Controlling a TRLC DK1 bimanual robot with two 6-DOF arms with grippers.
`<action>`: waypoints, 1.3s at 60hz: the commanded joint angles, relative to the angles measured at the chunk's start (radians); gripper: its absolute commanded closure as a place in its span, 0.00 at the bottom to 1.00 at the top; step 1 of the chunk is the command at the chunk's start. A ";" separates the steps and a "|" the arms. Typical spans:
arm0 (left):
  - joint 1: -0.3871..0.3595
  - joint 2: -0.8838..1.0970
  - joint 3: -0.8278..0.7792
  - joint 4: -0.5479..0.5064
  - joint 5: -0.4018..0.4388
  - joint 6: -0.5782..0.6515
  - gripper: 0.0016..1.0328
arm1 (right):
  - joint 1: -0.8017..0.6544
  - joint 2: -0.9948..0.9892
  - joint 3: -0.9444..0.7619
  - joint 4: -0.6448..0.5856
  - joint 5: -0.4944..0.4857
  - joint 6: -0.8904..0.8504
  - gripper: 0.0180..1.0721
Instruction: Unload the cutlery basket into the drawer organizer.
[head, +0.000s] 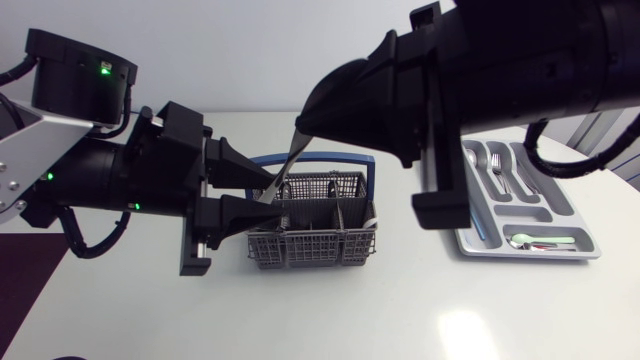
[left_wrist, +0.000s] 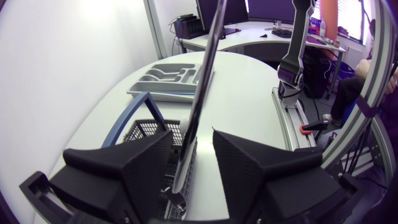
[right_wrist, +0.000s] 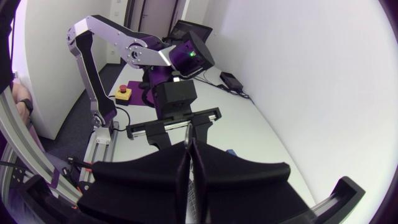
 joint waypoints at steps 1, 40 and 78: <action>-0.020 0.019 0.032 -0.006 0.001 -0.024 0.78 | 0.008 -0.021 0.032 -0.011 0.003 0.022 0.95; -0.033 0.043 0.055 -0.004 -0.022 -0.098 0.97 | -0.038 -0.047 -0.015 0.035 0.009 0.047 0.73; -0.026 0.115 0.054 0.298 -0.144 -0.532 0.97 | -0.163 0.079 -0.067 0.231 0.024 0.351 0.28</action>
